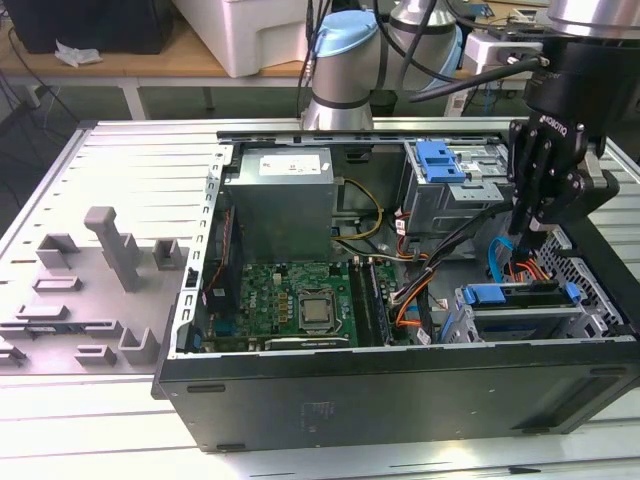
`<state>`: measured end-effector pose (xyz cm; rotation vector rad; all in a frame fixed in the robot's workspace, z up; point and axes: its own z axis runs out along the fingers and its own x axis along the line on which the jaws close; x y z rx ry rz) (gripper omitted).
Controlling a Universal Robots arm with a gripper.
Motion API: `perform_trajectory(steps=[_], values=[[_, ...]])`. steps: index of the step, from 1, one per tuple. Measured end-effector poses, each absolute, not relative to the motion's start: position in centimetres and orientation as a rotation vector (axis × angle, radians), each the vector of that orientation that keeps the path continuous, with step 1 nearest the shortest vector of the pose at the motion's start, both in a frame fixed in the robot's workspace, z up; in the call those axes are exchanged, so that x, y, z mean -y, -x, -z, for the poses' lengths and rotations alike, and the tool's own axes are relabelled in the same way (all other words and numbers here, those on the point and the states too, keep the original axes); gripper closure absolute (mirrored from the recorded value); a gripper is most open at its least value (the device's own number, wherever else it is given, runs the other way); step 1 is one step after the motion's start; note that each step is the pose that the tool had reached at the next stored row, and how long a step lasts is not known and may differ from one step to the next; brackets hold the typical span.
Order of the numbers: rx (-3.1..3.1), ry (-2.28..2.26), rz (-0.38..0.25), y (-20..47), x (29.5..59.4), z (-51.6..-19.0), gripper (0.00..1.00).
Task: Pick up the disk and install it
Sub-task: 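Insert the second disk wire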
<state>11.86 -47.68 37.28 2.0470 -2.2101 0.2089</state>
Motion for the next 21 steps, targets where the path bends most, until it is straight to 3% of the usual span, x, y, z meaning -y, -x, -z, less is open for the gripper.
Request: perform_trajectory(steps=[21], values=[[2.121,-2.095,-0.231,-11.9,47.3,-36.2,0.7]])
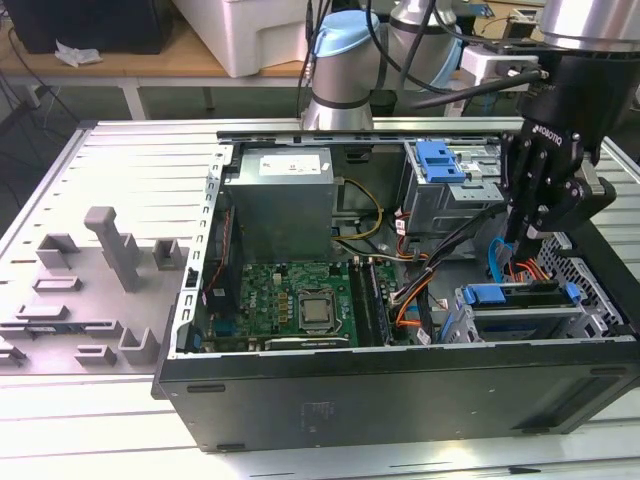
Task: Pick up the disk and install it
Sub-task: 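Insert the second disk wire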
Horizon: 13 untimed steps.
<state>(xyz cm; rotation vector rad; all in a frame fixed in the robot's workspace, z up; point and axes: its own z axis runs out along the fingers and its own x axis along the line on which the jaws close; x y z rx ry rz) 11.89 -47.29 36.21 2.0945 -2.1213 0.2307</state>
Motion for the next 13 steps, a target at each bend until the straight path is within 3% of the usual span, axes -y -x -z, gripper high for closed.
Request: perform_trajectory(steps=[13], values=[[2.121,-2.095,-0.231,-11.69,47.29,-35.8,0.7]])
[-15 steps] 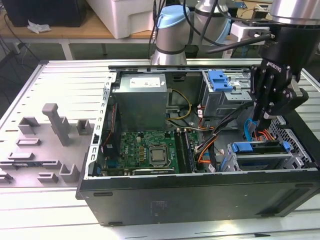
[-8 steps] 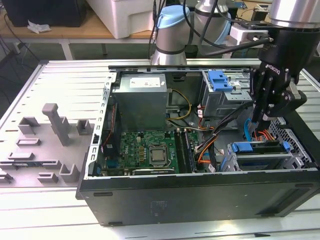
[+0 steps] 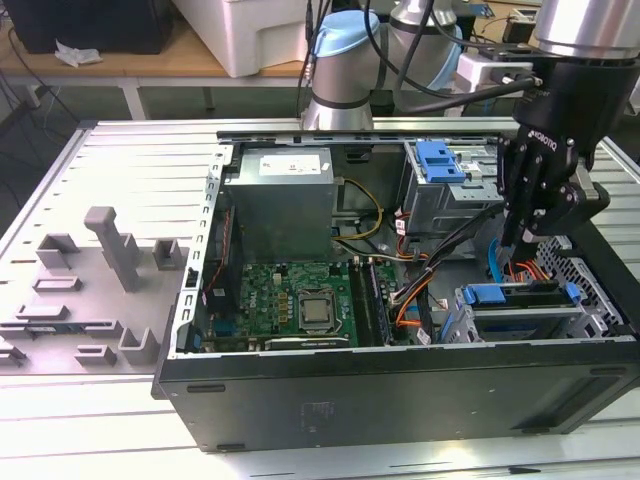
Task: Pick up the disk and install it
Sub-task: 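Insert the second disk wire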
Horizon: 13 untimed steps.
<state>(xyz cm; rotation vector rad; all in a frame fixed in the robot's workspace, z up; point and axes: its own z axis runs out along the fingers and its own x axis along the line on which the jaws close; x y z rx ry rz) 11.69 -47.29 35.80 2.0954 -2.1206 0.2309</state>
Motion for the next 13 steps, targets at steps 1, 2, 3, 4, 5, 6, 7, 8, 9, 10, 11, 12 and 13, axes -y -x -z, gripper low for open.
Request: perform_trajectory(steps=[1,2,3,4,5,6,7,8,9,10,11,12,13], values=[[2.121,-2.095,-0.231,-11.69,47.29,-35.78,0.7],[2.121,-2.095,-0.231,-11.69,47.29,-35.77,0.7],[2.121,-2.095,-0.231,-11.69,47.29,-35.78,0.7],[2.121,-2.095,-0.231,-11.69,47.29,-35.77,0.7],[2.121,-2.095,-0.231,-11.69,47.29,-35.77,0.7],[2.121,-2.095,-0.231,-11.69,47.29,-35.77,0.7],[2.121,-2.095,-0.231,-11.69,47.29,-35.77,0.7],[2.121,-2.095,-0.231,-11.69,47.29,-35.77,0.71],[2.121,-2.095,-0.231,-11.69,47.29,-35.77,0.71],[2.121,-2.095,-0.231,-11.69,47.3,-35.77,0.78],[2.121,-2.095,-0.231,-11.69,47.29,-35.76,0.78],[2.121,-2.095,-0.231,-11.69,47.29,-35.76,0.84],[2.121,-2.095,-0.231,-11.69,47.29,-35.76,0.84]])
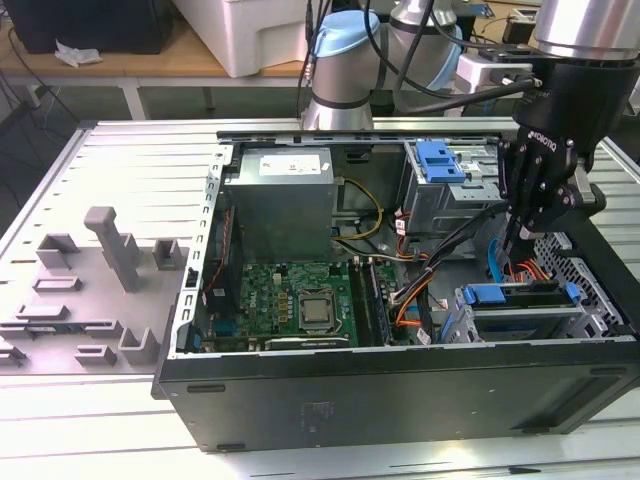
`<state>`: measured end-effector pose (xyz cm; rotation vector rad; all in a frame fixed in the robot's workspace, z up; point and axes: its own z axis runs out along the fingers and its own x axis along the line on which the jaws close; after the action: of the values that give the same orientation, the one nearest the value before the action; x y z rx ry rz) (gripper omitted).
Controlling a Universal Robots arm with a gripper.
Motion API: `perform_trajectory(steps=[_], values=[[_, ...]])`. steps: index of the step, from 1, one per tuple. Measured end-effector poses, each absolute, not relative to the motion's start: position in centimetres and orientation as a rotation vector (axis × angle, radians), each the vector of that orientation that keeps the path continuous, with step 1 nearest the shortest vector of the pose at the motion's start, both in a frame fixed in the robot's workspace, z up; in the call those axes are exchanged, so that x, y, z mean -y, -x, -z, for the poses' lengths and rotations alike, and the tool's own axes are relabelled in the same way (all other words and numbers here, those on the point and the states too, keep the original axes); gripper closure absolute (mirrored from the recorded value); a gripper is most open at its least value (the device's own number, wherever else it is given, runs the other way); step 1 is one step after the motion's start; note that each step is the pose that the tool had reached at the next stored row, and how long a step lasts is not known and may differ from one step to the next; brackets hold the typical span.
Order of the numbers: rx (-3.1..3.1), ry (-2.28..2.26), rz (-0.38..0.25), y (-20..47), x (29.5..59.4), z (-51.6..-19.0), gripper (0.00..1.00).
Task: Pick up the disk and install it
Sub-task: 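Insert the second disk wire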
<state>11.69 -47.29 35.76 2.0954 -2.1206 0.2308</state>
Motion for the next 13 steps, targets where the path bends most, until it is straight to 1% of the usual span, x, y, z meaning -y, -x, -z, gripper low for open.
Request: perform_trajectory(steps=[6,13], values=[[2.122,-2.097,-0.228,-11.7,47.5,-35.8,0.84],[2.143,-2.118,-0.189,-11.7,48.7,-35.8,0.84]])
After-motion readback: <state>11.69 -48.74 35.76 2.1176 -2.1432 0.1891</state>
